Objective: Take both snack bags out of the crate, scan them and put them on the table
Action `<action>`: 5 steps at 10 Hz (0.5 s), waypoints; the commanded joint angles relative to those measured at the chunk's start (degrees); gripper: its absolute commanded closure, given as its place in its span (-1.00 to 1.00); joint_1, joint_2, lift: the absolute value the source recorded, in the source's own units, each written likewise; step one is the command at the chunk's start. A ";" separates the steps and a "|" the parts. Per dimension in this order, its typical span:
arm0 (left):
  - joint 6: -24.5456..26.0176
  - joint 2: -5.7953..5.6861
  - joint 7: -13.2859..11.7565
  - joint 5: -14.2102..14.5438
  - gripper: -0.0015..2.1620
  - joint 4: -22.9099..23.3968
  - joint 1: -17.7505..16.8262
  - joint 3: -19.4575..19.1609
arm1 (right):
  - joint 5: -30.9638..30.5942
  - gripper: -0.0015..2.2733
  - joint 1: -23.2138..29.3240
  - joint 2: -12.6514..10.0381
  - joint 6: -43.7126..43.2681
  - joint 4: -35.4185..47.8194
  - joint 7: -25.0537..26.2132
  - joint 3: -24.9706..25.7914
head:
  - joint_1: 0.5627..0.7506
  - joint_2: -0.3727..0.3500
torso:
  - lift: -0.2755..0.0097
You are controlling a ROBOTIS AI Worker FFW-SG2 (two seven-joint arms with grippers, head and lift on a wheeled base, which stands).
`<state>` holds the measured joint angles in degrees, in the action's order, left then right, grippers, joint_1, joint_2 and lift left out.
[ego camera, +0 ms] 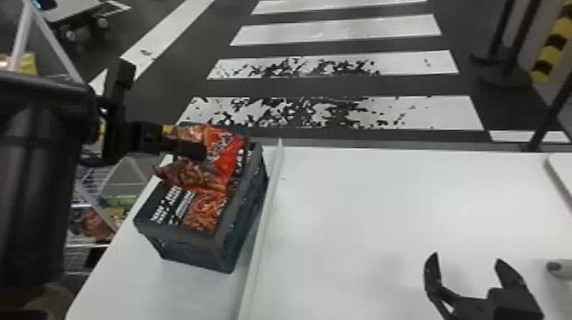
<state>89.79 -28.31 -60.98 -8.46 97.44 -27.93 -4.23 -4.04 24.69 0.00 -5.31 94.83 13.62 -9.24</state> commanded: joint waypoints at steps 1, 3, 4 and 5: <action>0.24 -0.08 -2.57 -2.52 0.98 2.14 3.32 -2.27 | 0.00 -0.91 0.01 -0.05 0.00 -0.17 0.00 0.01 | 0.41 0.59 | 0.28; 0.24 -1.22 -7.58 -5.77 0.98 5.65 7.80 -4.91 | 0.09 -0.91 -0.08 -0.05 0.18 -0.35 -0.08 -0.08 | 0.41 0.63 | 0.28; 0.24 -1.31 -9.60 -7.27 0.98 8.20 9.82 -6.40 | 0.09 -0.91 -0.25 -0.05 0.18 -0.61 -0.08 -0.17 | 0.41 0.65 | 0.28; 0.24 -1.31 -10.83 -7.79 0.98 11.10 11.49 -8.07 | 0.09 -0.91 -0.25 -0.05 0.18 -0.70 -0.08 -0.34 | 0.41 0.68 | 0.28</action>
<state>89.79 -29.60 -71.71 -15.78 106.59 -17.67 -11.15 -3.96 24.46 0.00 -5.18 94.19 13.53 -9.46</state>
